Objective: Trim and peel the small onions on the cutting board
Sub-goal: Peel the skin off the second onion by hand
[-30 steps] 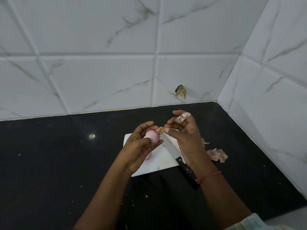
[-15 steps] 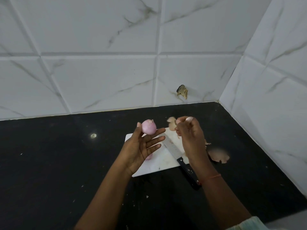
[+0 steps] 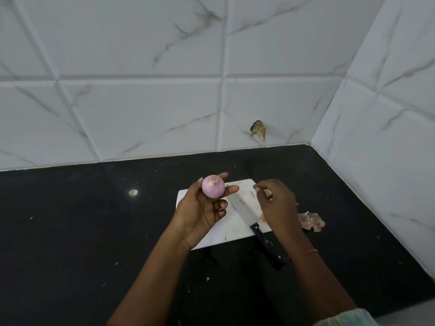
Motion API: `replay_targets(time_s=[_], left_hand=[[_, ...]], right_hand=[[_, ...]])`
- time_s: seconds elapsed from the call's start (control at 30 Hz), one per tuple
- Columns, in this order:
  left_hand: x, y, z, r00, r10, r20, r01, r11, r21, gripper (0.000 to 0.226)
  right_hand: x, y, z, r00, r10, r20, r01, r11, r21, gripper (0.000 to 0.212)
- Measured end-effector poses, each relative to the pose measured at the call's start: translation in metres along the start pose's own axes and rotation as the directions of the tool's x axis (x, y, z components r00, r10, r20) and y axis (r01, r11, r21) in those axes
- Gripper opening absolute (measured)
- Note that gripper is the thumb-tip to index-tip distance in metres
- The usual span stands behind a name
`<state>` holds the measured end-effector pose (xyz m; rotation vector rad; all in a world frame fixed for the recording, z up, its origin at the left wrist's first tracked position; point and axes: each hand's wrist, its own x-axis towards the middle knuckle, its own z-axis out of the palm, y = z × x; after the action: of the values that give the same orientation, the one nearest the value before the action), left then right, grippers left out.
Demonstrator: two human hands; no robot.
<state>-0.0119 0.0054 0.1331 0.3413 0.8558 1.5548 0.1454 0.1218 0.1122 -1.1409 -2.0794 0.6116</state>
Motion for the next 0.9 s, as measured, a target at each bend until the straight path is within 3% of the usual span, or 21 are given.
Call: replay_targets(time_s=[0.17,0.3,0.47,0.67,0.77,0.9], left_hand=[[-0.003,-0.001,0.006,1.000,0.005,-0.020,-0.003,0.996,0.087,0.059],[-0.004,-0.001,0.009,0.995,0.051,-0.081,-0.038,0.987,0.156,0.065],[-0.004,0.000,0.006,0.981,0.134,-0.143,-0.082,0.944,0.320,0.067],[-0.017,0.013,0.015,0.986,0.134,-0.096,-0.049,0.791,0.609,0.066],[-0.018,0.015,0.013,0.990,0.138,-0.015,-0.099,0.780,0.618,0.060],[-0.024,0.016,0.015,0.998,0.067,0.019,-0.064,0.773,0.631,0.047]], right_hand=[[-0.006,-0.047,-0.010,0.963,-0.247,-0.105,0.266,0.933,0.242,0.009],[-0.010,-0.070,-0.013,0.916,-0.399,-0.033,0.392,0.876,0.280,0.011],[-0.009,-0.071,-0.009,0.911,-0.413,0.001,0.406,0.895,0.186,0.010],[-0.007,-0.068,-0.010,0.918,-0.394,0.043,0.385,0.912,0.141,0.005],[-0.006,-0.066,-0.009,0.901,-0.423,0.093,0.411,0.903,0.125,0.005],[-0.005,-0.065,-0.008,0.900,-0.411,0.147,0.402,0.911,0.089,0.008]])
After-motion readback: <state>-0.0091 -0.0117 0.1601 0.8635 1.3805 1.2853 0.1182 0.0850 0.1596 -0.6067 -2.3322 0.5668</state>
